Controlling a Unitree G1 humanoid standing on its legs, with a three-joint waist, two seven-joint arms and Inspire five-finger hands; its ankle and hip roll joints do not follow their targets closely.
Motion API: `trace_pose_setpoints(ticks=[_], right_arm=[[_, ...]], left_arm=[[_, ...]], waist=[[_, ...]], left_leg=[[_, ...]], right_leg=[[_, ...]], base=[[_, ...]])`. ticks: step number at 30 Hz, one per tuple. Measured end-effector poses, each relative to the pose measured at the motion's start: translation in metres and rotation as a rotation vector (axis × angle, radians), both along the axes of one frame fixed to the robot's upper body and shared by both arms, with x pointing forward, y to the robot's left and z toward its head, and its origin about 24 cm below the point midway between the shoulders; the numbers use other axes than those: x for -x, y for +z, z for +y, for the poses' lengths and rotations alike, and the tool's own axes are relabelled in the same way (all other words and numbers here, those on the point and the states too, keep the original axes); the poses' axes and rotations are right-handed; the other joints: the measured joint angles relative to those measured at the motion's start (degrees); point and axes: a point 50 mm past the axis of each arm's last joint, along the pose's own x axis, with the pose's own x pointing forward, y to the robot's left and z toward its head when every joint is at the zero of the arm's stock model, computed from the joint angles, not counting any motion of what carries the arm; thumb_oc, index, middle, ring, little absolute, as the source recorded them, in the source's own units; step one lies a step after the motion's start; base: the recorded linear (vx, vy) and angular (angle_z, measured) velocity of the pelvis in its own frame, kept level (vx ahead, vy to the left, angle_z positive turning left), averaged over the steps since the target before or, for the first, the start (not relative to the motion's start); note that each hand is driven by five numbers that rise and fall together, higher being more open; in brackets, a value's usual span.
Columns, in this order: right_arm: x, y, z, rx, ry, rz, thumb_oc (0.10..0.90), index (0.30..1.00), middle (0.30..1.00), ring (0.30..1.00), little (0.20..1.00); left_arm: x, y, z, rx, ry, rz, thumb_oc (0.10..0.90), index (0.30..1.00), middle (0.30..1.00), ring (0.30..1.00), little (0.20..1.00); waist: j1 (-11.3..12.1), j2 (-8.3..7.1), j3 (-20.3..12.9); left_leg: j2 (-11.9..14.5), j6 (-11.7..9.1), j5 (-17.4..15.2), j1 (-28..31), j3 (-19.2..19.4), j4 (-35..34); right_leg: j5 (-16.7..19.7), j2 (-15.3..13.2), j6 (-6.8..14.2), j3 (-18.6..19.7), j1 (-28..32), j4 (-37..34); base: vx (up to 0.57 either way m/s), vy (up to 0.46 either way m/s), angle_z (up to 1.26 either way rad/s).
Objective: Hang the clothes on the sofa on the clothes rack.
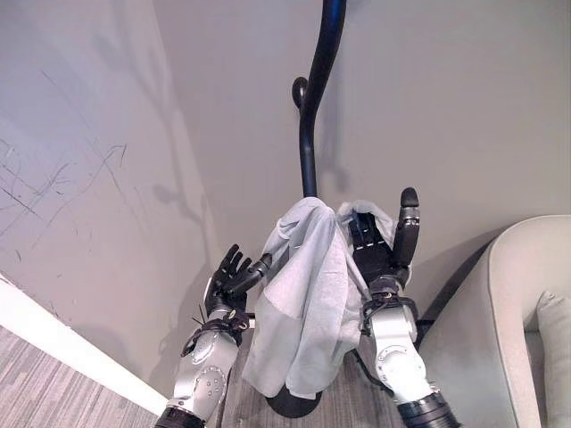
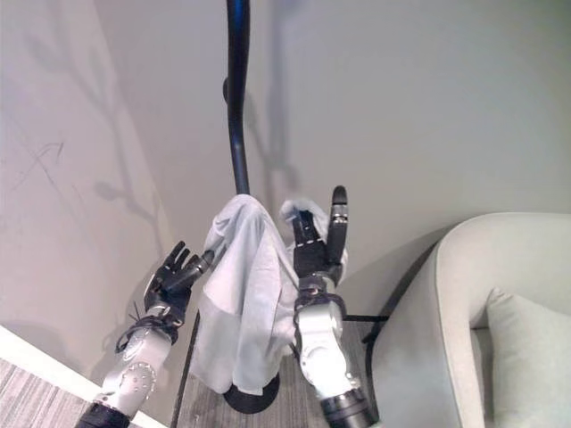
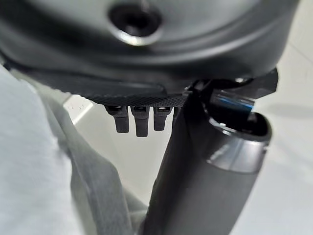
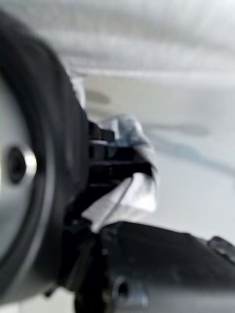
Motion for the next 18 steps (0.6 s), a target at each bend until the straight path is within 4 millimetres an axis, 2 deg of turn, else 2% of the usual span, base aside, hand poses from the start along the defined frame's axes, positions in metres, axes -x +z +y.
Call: trace_pose_setpoints(ticks=[1,3,4,6,9,13,15,18], right_arm=[[0.001,0.001,0.002,0.036,0.021,0.001,0.8,0.9,0.9,0.9,0.9],[0.004,0.006,-0.008,0.174,0.05,-0.017,0.8,0.9,0.9,0.9,0.9],[0.008,0.013,-0.014,0.238,0.038,-0.059,0.8,0.9,0.9,0.9,0.9],[0.009,0.015,-0.021,0.264,0.029,-0.081,0.8,0.9,0.9,0.9,0.9],[0.015,0.018,-0.03,0.288,-0.003,-0.123,0.8,0.9,0.9,0.9,0.9],[0.021,0.018,-0.044,0.325,-0.05,-0.153,0.8,0.9,0.9,0.9,0.9],[0.025,0.018,-0.055,0.179,-0.194,-0.18,0.8,0.9,0.9,0.9,0.9],[0.028,0.016,-0.059,0.007,-0.268,-0.201,0.8,0.9,0.9,0.9,0.9]], left_arm=[[0.001,0.0,0.0,-0.047,-0.018,0.002,0.8,0.9,0.9,0.9,0.9],[0.008,0.003,0.008,-0.202,-0.054,-0.013,0.8,0.9,0.9,0.9,0.9],[0.018,0.001,0.027,-0.326,-0.033,-0.001,0.8,0.9,0.9,0.9,0.9],[0.025,-0.003,0.038,-0.421,-0.041,0.018,0.8,0.9,0.9,0.9,0.9],[0.04,-0.011,0.054,-0.453,-0.003,0.07,0.8,0.9,0.9,0.9,0.9],[0.056,-0.019,0.065,-0.443,0.008,0.117,0.8,0.9,0.9,0.9,0.9],[0.068,-0.033,0.072,-0.407,0.056,0.19,0.8,0.9,0.9,0.9,0.9],[0.072,-0.044,0.07,-0.401,0.05,0.24,0.8,0.9,0.9,0.9,0.9]], waist=[[-0.17,-0.05,0.01],[-0.13,-0.27,0.26],[-0.27,-0.44,0.63],[-0.15,-0.4,1.04],[-0.1,-0.03,2.09],[0.18,0.58,2.48],[-0.07,1.65,2.8],[-0.43,2.19,2.74]], left_leg=[[0.25,-0.02,0.01,0.03,0.33,0.01],[0.54,-0.12,0.07,-0.22,1.07,0.02],[0.72,-0.12,0.07,-0.05,1.34,0.02],[0.75,-0.13,0.06,-0.1,1.33,0.01],[0.72,-0.14,0.04,-0.12,1.43,0.01],[0.71,-0.21,-0.04,-0.14,1.72,-0.01],[0.71,-0.22,-0.13,-0.1,2.55,-0.01],[0.75,-0.22,-0.13,-0.03,2.78,0.0]], right_leg=[[0.09,0.17,-0.13,0.37,-0.19,0.0],[0.2,0.34,-0.24,0.77,-0.8,-0.01],[0.25,0.45,-0.31,1.21,-0.88,-0.01],[0.25,0.47,-0.31,1.22,-0.95,-0.01],[0.27,0.42,-0.33,1.36,-1.04,-0.01],[0.26,0.36,-0.32,1.58,-1.45,-0.02],[0.26,0.25,-0.31,2.2,-1.83,-0.02],[0.54,0.26,-0.24,2.89,-2.12,-0.01]], base=[[-0.08,-0.028,-0.18],[-0.08,-0.02,-0.16],[-0.06,-0.006,-0.12],[-0.03,-0.004,-0.04],[0.0,0.0,0.0],[0.0,0.0,-0.03],[0.0,0.005,-0.14],[-0.01,0.004,-0.09]])
